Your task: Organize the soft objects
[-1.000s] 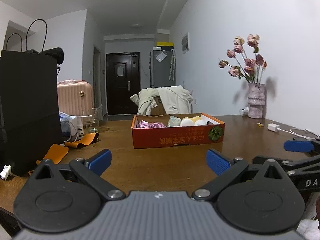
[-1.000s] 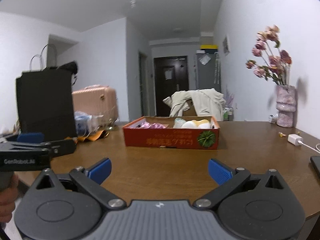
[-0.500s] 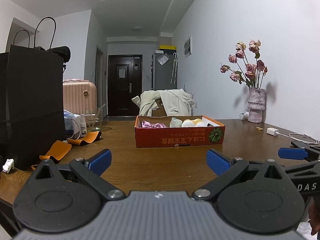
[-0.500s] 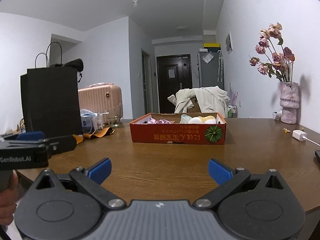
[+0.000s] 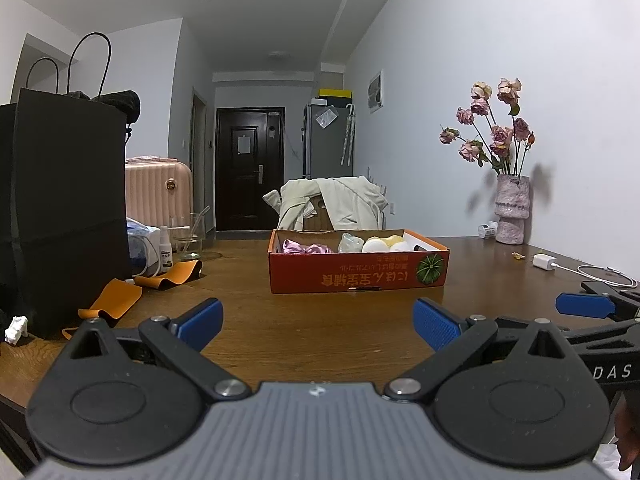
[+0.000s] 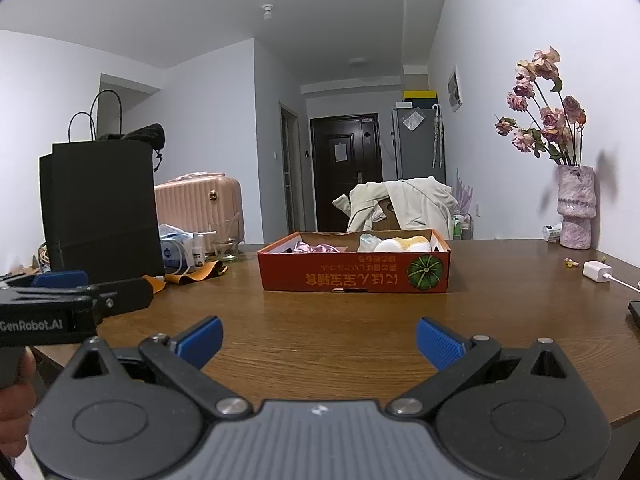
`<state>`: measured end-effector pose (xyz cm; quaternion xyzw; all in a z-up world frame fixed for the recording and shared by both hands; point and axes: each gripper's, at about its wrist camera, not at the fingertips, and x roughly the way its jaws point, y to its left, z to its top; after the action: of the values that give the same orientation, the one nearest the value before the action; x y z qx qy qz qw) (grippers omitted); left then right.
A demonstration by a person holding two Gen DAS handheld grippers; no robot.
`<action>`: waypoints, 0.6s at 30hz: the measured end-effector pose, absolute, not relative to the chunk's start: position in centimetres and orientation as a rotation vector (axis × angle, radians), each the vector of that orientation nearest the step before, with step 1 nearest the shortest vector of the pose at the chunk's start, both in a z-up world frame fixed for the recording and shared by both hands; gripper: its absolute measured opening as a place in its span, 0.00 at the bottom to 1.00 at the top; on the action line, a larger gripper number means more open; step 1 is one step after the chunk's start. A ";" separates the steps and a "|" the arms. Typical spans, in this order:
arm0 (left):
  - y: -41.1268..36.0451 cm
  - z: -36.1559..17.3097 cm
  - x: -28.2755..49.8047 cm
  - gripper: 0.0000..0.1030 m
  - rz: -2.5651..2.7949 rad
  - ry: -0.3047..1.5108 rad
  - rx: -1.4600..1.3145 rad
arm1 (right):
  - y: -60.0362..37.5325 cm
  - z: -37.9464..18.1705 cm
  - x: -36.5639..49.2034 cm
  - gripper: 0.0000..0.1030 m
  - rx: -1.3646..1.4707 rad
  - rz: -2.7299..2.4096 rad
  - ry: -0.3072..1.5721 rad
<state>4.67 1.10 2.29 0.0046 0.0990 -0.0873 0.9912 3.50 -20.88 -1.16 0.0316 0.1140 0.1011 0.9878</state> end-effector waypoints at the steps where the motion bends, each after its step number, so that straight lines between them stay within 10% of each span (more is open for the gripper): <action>1: 1.1 2.3 4.7 1.00 -0.175 0.199 0.010 | -20.9 -1.2 3.5 1.00 0.063 0.205 0.229; 18: 0.8 2.2 4.7 1.00 -0.177 0.206 0.010 | -21.0 -1.3 3.7 1.00 0.080 0.193 0.239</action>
<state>4.73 0.81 2.18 0.0048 0.1025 -0.0881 0.9908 3.66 -20.98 -1.27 0.0400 0.1188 0.0963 0.9874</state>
